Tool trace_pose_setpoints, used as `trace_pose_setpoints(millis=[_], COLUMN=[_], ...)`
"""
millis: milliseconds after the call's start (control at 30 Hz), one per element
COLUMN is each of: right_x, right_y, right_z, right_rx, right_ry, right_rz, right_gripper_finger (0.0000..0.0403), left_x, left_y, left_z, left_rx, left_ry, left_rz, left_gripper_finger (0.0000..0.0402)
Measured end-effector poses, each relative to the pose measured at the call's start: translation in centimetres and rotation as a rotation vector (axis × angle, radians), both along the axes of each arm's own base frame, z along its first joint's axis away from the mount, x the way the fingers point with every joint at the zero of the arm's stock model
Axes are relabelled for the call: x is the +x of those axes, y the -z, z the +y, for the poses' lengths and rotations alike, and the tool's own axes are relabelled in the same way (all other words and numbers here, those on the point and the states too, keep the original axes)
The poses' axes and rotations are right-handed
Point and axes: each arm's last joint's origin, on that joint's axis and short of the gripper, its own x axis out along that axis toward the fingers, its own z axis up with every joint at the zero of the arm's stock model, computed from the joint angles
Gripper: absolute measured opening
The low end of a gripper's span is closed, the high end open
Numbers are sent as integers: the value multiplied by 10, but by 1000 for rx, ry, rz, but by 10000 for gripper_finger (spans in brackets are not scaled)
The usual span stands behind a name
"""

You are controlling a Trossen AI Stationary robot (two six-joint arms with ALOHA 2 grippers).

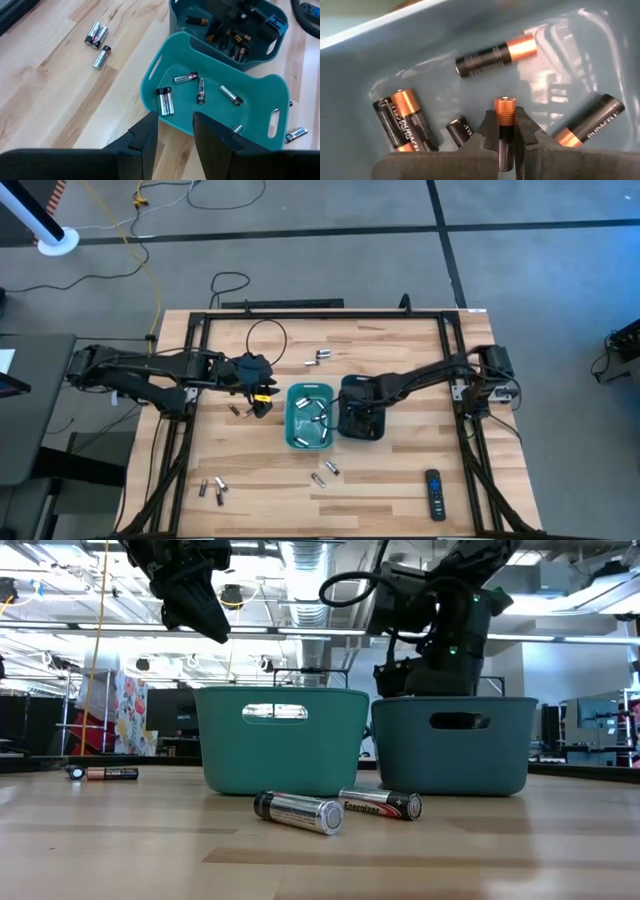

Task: Sort batteries
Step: Put the black battery into the blue bin

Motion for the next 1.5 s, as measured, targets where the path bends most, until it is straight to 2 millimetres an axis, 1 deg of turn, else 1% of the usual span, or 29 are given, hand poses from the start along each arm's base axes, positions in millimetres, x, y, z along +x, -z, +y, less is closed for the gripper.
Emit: trace_pose_setpoints(millis=[67, 300, 533, 667, 900, 1067, 1300, 1500], right_x=[-1, 0, -1, -1, -6, -11, -13, -17], right_y=[6, 13, 13, 13, 14, 14, 14, 7], right_z=[5, 20, 23, 24, 33, 39, 43, 42], right_rx=[-16, -118, -137, -137, -149, -145, -144, -137], right_ry=[-15, -172, -285, -306, -427, -462, -473, -477], right_rz=[17, 33, 39, 44, 83, 126, 137, 135], right_gripper_finger=[19, 20, 20, 20, 20, 20, 20, 25], left_x=[0, 0, 0, 0, 0, 0, 0, 0], left_y=[0, 0, 0, 0, 0, 0, 0, 0], left_z=[0, 0, 0, 0, 0, 0, 0, 0], left_rx=[0, 2, 2, 2, 1, 0, 0, 0], left_ry=[0, 2, 0, 0, 0, -1, -1, -1], left_rz=[1, 0, 0, 0, 0, 0, 0, 0], left_gripper_finger=[119, 119, 119, 119, 119, 119, 119, 119])
